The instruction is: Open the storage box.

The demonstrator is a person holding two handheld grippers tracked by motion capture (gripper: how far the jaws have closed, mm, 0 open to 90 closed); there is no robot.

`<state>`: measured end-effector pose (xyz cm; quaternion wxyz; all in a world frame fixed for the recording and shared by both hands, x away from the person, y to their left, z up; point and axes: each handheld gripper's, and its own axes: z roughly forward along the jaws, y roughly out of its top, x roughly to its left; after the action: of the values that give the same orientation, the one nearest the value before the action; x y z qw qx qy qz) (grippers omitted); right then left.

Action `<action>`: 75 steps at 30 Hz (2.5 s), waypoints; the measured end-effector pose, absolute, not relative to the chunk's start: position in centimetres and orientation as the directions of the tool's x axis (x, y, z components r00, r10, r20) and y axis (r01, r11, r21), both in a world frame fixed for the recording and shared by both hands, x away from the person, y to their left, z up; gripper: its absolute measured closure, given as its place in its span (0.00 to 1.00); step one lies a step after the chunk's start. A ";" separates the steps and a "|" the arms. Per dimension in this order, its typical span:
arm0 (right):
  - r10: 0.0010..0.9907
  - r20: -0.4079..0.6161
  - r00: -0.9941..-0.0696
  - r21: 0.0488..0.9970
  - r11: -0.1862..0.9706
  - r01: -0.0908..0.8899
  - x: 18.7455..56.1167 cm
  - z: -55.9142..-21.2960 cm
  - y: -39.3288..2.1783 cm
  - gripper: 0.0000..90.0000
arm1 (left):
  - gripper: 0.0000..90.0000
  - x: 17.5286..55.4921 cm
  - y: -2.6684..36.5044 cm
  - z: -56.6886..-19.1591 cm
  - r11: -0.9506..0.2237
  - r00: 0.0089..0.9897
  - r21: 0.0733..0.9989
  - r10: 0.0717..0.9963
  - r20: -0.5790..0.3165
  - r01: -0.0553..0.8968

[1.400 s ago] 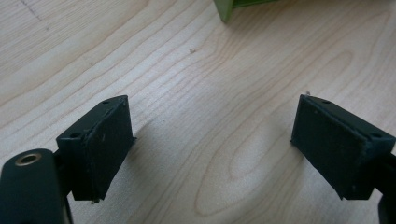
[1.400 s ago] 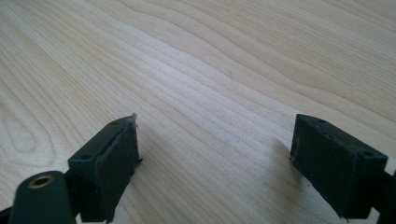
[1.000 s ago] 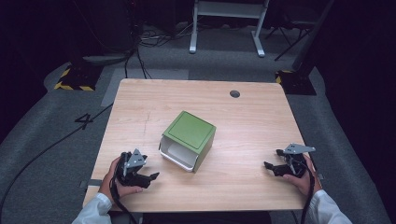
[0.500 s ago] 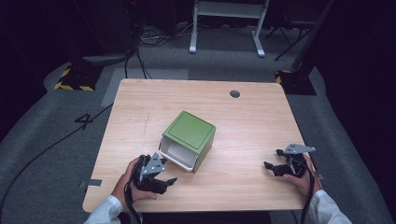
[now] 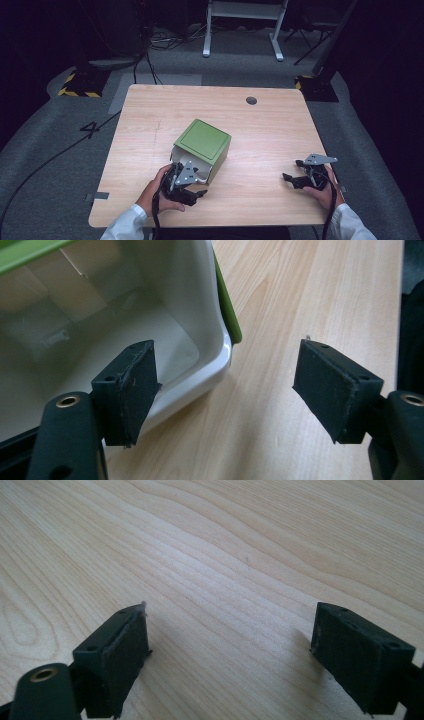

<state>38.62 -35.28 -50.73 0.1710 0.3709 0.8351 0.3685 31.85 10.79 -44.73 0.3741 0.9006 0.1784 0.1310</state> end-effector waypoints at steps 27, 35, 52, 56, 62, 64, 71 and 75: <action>0.748 -0.014 -0.664 0.742 0.453 0.494 38.6 -50.7 -35.3 0.17 | 0.66 31.2 13.1 -46.2 -0.709 0.938 0.662 0.347 0.025 0.244; 0.748 -0.015 -0.663 0.742 0.453 0.494 38.6 -50.7 -35.3 0.17 | 0.69 29.6 13.7 -46.5 -0.711 0.946 0.666 0.323 0.024 0.226; 0.749 -0.016 -0.663 0.742 0.453 0.494 38.6 -50.7 -35.3 0.17 | 0.69 27.8 15.6 -46.6 -0.693 0.952 0.684 0.307 -0.009 0.230; 0.749 -0.016 -0.663 0.742 0.453 0.494 38.6 -50.7 -35.3 0.17 | 0.68 27.4 16.1 -46.6 -0.690 0.948 0.684 0.317 -0.011 0.239; 0.749 -0.015 -0.662 0.742 0.452 0.494 38.6 -50.7 -35.3 0.17 | 0.67 26.9 16.4 -46.6 -0.688 0.946 0.683 0.324 -0.010 0.243; 0.749 -0.016 -0.663 0.742 0.453 0.494 38.6 -50.7 -35.3 0.17 | 0.67 26.8 16.5 -46.6 -0.685 0.945 0.686 0.326 -0.014 0.246; 0.749 -0.016 -0.663 0.742 0.453 0.494 38.6 -50.7 -35.3 0.17 | 0.61 26.6 16.4 -46.6 -0.689 0.942 0.680 0.336 -0.007 0.251; 0.749 -0.016 -0.663 0.742 0.453 0.494 38.6 -50.7 -35.3 0.17 | 0.54 26.3 16.3 -46.1 -0.685 0.943 0.687 0.333 0.002 0.241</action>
<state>38.56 -35.30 -50.73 0.1734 0.3723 0.8345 0.3674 26.32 16.28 -46.15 0.3646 0.9157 0.1567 0.0632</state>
